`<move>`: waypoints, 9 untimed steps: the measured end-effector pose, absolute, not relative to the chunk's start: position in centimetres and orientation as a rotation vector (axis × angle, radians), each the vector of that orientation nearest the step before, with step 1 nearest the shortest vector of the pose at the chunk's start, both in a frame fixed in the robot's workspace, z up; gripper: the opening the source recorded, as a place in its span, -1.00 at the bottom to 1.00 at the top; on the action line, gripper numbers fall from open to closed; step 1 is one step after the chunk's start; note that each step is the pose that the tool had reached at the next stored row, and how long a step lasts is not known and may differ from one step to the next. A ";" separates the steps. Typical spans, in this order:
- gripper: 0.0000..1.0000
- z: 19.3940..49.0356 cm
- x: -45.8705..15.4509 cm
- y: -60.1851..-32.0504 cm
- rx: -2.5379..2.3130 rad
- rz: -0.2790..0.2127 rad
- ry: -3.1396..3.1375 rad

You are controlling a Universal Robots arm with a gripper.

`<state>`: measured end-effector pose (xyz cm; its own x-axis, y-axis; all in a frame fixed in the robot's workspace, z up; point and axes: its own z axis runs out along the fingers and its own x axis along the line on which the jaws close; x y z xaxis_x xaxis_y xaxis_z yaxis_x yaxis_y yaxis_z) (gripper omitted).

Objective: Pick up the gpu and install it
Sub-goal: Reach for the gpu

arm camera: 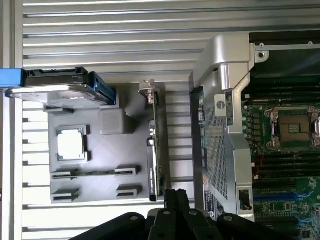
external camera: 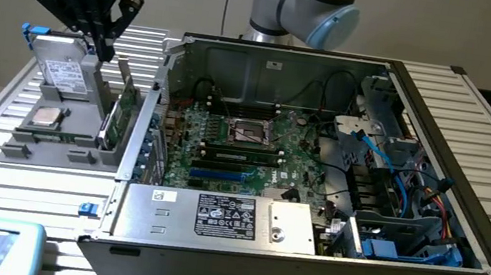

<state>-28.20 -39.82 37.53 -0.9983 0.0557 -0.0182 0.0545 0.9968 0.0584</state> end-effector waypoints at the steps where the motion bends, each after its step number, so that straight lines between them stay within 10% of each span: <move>1: -0.76 37.5 -28.5 -39.8 0.083 0.090 3.119; 9: -0.76 36.9 -29.9 -39.4 0.056 0.091 3.121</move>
